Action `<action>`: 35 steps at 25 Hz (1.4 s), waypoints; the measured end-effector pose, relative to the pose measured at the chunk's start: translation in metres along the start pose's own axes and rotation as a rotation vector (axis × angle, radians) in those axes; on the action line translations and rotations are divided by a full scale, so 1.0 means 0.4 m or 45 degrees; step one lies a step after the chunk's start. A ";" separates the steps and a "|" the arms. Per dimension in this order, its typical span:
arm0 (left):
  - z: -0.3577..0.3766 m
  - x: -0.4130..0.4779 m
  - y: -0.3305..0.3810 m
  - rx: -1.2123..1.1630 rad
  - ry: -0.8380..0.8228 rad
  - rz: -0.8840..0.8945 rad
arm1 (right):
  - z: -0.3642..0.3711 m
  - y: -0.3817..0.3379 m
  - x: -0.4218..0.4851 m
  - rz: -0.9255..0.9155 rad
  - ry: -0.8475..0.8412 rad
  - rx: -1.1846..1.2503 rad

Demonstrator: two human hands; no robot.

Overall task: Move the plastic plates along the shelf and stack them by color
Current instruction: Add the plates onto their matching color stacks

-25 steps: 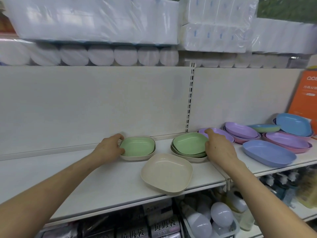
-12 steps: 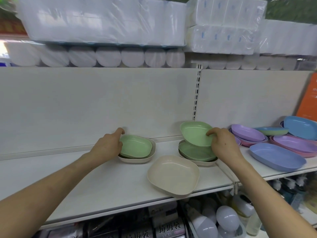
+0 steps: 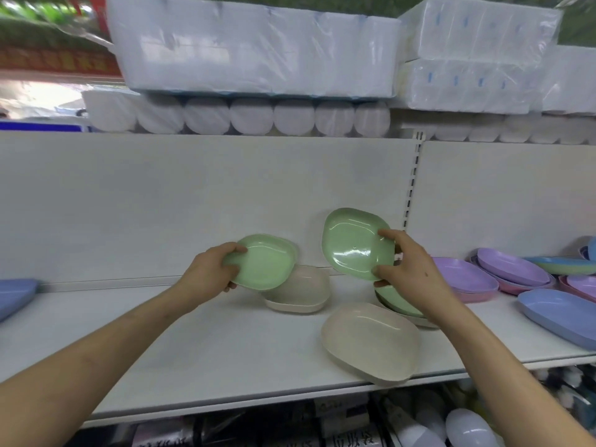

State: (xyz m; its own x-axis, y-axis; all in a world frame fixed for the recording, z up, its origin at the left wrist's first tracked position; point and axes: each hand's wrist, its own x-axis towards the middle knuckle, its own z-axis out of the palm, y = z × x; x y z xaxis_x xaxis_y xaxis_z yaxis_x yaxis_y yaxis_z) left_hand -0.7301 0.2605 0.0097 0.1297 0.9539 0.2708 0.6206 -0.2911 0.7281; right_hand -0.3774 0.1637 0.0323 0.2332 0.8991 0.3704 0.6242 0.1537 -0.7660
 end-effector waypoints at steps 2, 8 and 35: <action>-0.051 -0.018 -0.034 -0.060 0.022 -0.019 | 0.049 -0.054 -0.007 -0.041 -0.036 -0.003; -0.282 -0.114 -0.168 -0.062 0.115 -0.084 | 0.267 -0.238 -0.042 -0.143 -0.206 -0.025; -1.540 -0.799 -0.967 0.146 0.562 -0.411 | 1.434 -1.213 -0.495 -0.445 -0.797 0.003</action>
State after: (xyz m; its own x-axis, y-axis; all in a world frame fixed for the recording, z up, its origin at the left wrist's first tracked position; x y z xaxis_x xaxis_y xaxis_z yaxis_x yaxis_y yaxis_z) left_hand -1.4882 0.0231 0.0295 -0.4018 0.8648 0.3012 0.6586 0.0443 0.7512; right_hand -1.1539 0.1463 0.0293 -0.4524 0.8632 0.2240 0.5822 0.4761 -0.6591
